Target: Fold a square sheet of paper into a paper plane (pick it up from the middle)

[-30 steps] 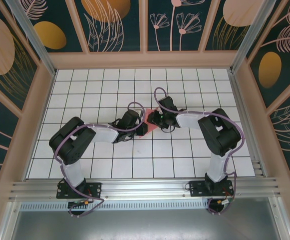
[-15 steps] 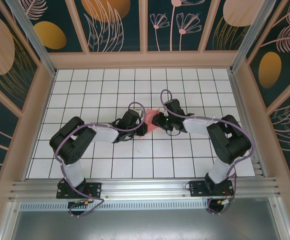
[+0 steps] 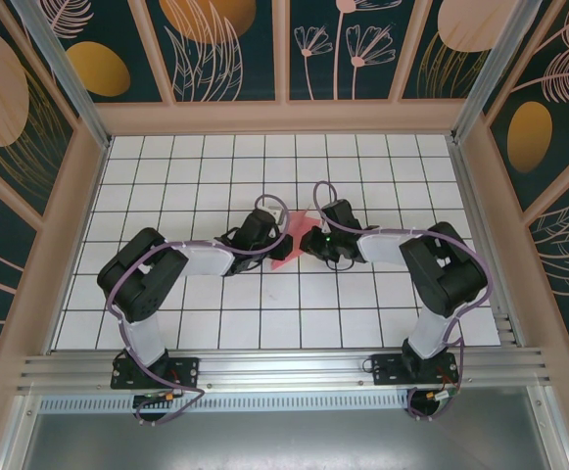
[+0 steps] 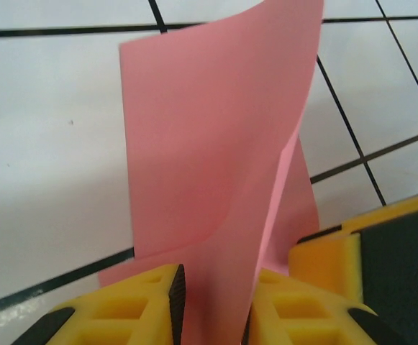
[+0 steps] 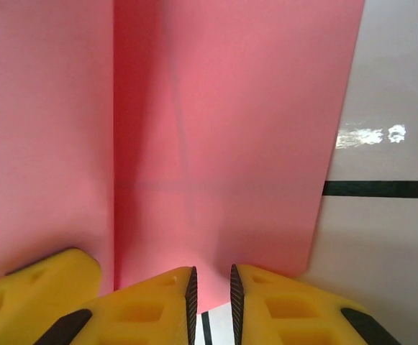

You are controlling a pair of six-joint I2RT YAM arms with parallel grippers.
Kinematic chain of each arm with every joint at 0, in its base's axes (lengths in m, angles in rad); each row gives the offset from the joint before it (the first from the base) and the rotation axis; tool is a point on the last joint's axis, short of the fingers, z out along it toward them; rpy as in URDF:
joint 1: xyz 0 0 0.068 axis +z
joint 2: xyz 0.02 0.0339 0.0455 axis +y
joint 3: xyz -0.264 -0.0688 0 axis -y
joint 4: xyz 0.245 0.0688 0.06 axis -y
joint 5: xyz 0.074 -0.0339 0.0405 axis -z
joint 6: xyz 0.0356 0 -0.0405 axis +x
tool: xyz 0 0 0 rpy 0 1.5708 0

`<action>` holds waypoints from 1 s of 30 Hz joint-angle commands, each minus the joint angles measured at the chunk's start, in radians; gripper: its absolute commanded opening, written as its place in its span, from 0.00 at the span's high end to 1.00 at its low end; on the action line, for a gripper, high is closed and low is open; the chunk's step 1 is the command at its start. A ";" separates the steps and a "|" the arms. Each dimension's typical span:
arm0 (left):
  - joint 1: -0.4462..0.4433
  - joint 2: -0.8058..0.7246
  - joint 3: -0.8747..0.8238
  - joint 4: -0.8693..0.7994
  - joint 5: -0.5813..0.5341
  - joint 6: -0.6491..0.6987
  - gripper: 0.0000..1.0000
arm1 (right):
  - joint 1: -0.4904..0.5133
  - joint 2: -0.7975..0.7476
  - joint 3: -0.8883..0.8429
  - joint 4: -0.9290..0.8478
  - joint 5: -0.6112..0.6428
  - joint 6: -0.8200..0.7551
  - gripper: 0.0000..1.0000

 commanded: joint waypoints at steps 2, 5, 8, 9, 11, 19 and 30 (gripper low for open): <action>-0.019 0.025 0.032 -0.055 -0.059 0.031 0.71 | -0.030 0.019 -0.022 0.042 -0.020 0.029 0.76; -0.023 0.031 0.037 -0.077 -0.074 0.033 0.72 | -0.032 0.026 -0.020 0.042 -0.021 0.035 0.76; -0.022 0.026 0.032 -0.083 -0.084 0.024 0.72 | -0.032 0.031 -0.020 0.039 -0.022 0.036 0.76; -0.026 0.027 0.030 -0.083 -0.083 0.020 0.72 | -0.033 0.035 -0.019 0.037 -0.021 0.037 0.76; -0.025 0.028 0.028 -0.083 -0.071 0.012 0.72 | -0.034 0.037 -0.018 0.037 -0.023 0.035 0.76; -0.026 0.026 0.029 -0.061 -0.014 -0.002 0.83 | -0.034 0.057 -0.001 0.011 -0.022 0.030 0.76; -0.025 0.036 0.026 -0.008 0.092 -0.016 0.80 | -0.034 0.092 0.021 -0.023 -0.014 0.029 0.76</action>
